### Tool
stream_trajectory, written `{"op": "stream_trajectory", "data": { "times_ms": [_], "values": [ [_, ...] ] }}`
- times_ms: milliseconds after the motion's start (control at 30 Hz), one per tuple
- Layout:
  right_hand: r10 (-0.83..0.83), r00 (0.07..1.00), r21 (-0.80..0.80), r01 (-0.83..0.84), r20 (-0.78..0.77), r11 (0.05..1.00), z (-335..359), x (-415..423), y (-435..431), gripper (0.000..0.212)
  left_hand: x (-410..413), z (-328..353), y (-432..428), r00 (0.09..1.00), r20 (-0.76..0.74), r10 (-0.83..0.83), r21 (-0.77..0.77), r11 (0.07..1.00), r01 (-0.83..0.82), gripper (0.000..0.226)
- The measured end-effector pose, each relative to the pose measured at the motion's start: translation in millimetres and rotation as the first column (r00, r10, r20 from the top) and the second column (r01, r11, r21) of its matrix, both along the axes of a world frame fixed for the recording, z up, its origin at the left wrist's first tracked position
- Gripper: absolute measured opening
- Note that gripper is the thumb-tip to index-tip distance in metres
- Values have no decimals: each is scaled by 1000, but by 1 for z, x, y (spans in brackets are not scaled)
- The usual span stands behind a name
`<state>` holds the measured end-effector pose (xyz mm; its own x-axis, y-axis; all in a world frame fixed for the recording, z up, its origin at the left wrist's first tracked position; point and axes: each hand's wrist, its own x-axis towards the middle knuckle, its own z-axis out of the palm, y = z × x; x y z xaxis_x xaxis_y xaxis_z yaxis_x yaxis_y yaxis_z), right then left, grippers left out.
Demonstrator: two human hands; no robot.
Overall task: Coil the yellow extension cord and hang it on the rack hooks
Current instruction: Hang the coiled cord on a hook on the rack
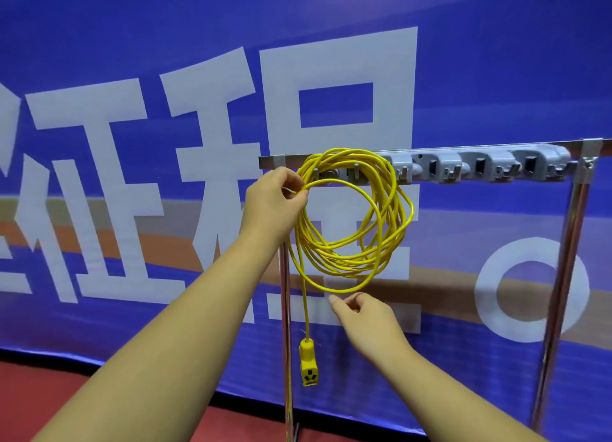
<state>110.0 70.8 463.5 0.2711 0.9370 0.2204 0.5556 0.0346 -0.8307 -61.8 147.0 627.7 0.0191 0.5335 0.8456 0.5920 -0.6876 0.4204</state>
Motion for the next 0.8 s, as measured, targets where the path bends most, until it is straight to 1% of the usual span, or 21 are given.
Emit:
{"op": "stream_trajectory", "data": {
  "times_ms": [67,200,300,333,367,500,567,600,667,733,800],
  "values": [
    [-7,996,20,9,-85,1000,4,0,0,45,-3,3,-2,1000,10,-10,17,1000,10,8],
    [30,963,99,-4,-268,995,19,2,3,30,-3,12,-5,1000,12,-24,1,1000,24,8],
    [31,898,149,39,-439,988,43,7,5,25,0,24,-8,992,105,-74,-75,994,82,8],
    [25,882,169,62,-470,984,53,11,5,23,2,29,-9,986,139,-97,-100,989,111,8],
    [16,882,188,83,-471,979,63,16,5,22,3,35,-11,979,167,-114,-122,983,135,9],
    [-14,942,310,124,-334,943,98,37,3,22,11,57,-13,961,249,-122,-145,976,161,8],
    [-28,947,377,154,-320,913,112,49,5,14,13,68,-9,949,296,-112,-148,976,161,8],
    [-46,949,409,178,-311,895,119,54,5,13,13,74,-5,944,315,-98,-151,977,152,8],
    [-86,959,463,207,-270,862,132,62,6,20,11,83,4,934,351,-64,-168,977,131,8],
    [-131,970,491,217,-202,844,142,66,6,18,8,87,13,926,377,-33,-219,968,123,8],
    [-184,976,500,219,-120,838,147,68,7,17,3,85,22,935,353,30,-300,950,83,8]
  ]
}}
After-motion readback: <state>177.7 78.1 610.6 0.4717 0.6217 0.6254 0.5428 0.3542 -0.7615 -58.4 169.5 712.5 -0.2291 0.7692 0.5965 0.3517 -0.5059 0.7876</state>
